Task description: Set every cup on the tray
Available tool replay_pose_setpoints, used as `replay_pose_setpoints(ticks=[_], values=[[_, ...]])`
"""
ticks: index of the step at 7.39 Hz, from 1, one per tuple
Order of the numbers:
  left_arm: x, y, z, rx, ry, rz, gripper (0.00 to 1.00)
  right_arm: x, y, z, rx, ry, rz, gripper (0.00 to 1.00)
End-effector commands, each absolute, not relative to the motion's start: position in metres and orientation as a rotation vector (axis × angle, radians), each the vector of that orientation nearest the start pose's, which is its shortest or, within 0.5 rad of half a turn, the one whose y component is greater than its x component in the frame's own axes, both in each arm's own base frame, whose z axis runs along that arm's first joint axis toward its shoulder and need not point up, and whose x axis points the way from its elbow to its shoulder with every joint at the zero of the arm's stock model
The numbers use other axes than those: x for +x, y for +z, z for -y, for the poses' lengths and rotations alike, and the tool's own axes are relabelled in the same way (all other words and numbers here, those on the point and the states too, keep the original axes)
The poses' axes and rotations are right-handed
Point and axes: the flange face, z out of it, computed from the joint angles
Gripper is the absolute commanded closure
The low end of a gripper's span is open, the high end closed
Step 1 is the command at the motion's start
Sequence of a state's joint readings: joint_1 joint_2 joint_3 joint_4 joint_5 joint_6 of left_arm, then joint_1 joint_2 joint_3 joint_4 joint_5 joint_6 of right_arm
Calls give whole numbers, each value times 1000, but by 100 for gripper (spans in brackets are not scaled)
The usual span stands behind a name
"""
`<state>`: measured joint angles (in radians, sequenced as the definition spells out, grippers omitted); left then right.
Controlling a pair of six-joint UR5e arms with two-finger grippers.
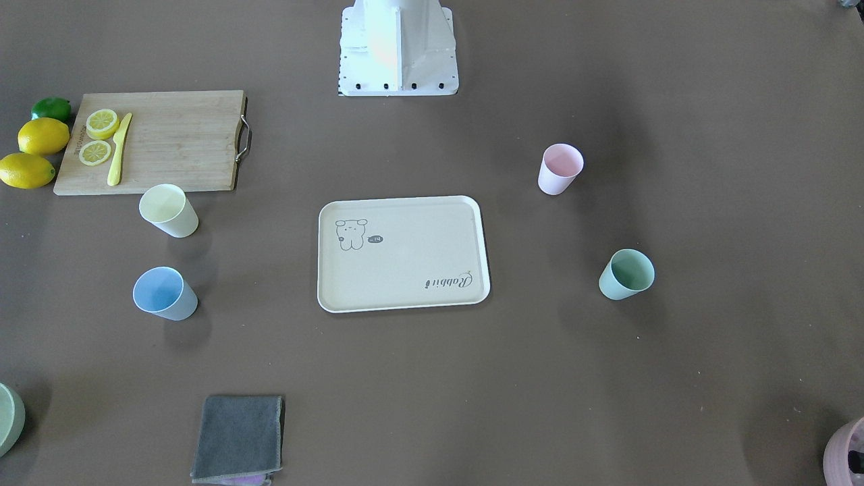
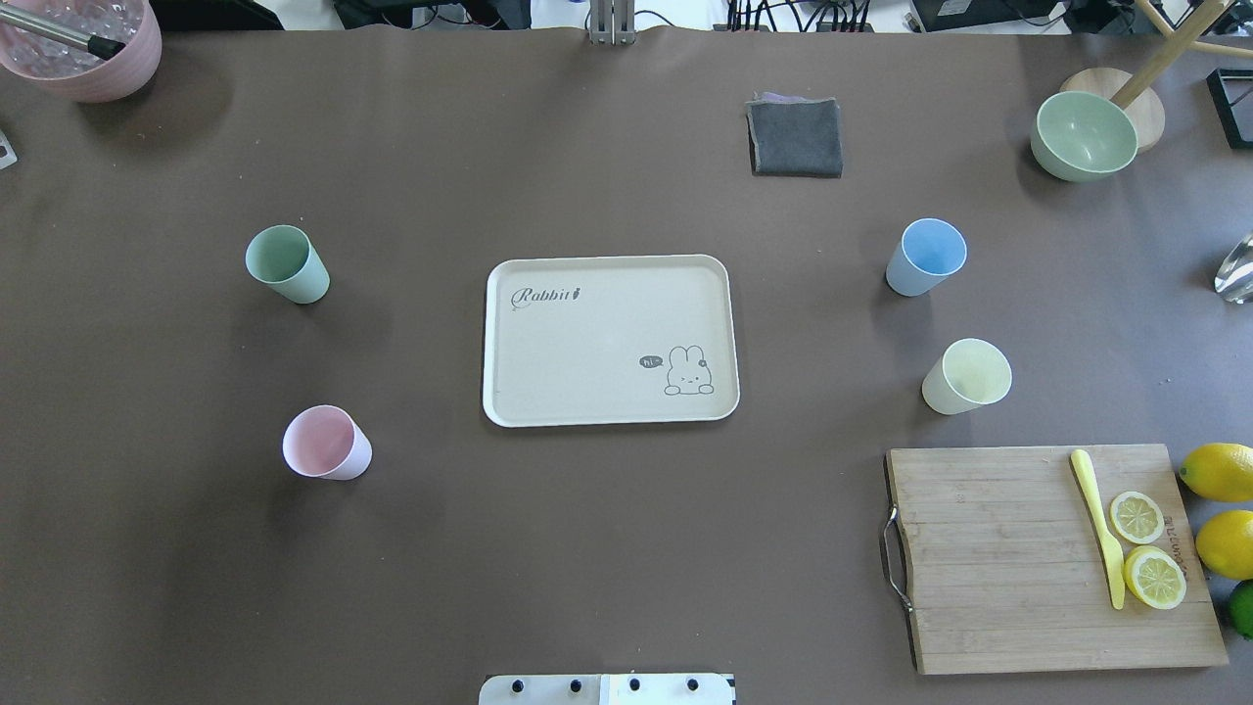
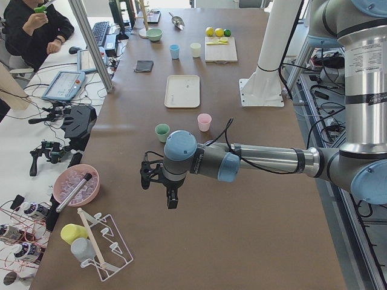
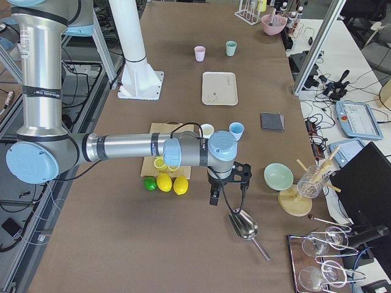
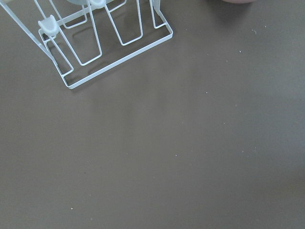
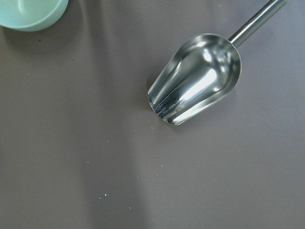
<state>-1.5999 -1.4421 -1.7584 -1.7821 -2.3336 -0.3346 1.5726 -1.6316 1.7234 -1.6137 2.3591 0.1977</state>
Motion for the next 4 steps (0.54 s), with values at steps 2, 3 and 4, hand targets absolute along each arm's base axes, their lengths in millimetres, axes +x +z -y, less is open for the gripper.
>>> replay_pose_setpoints(ticks=[2, 3, 4], values=[[-78, 600, 451, 149, -239, -788, 2, 67, 614, 468, -25, 176, 791, 0], [-78, 599, 450, 149, -239, -788, 2, 67, 616, 467, -28, 177, 790, 0], [-77, 599, 452, 148, -237, -788, 2, 67, 614, 467, -26, 177, 792, 0]])
